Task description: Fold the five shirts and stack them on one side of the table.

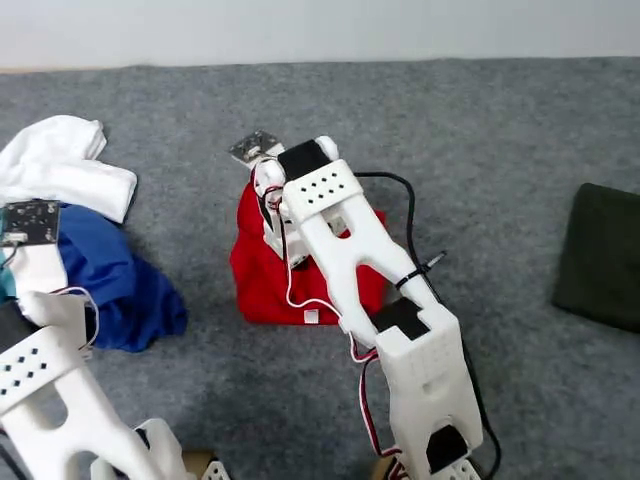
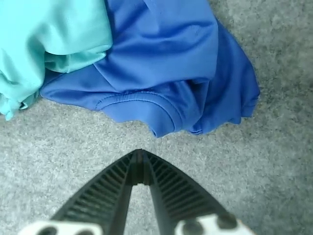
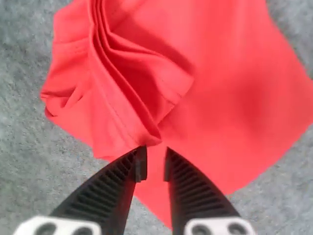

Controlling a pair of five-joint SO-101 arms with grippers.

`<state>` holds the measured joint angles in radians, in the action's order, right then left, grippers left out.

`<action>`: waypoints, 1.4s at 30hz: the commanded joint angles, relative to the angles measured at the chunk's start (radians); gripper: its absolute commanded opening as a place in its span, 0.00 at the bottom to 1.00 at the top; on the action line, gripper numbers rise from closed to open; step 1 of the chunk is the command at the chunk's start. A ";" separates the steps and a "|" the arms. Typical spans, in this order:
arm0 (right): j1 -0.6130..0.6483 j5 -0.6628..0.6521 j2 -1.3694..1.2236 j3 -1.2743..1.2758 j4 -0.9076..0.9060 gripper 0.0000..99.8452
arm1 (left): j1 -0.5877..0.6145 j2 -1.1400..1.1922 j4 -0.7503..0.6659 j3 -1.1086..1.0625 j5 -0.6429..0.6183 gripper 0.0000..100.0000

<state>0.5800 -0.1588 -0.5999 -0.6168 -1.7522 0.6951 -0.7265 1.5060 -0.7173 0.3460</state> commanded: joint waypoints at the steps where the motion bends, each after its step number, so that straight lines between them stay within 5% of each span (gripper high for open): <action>1: 0.008 0.002 -0.033 -0.006 -0.033 0.02 | -0.005 -0.023 -0.051 -0.019 -0.006 0.00; 13: 0.318 -0.037 0.004 -0.008 -0.038 0.01 | -0.006 -0.023 -0.109 -0.042 -0.005 0.00; 20: 0.202 -0.081 0.147 -0.008 -0.028 0.01 | -0.006 -0.023 -0.109 -0.047 -0.005 0.00; 30: -0.004 -0.100 -0.004 -0.008 0.093 0.01 | -0.008 -0.023 -0.107 -0.050 -0.006 0.00; 36: 0.013 -0.147 -0.111 -0.008 0.163 0.01 | -0.008 -0.023 -0.104 -0.050 -0.006 0.00; 42: 0.159 -0.150 -0.116 -0.009 0.064 0.01 | -0.008 -0.023 -0.107 -0.051 -0.008 0.00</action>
<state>0.6598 -0.2984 -0.7365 -0.6168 -1.6326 0.6951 -0.7281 1.4154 -0.7741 0.3460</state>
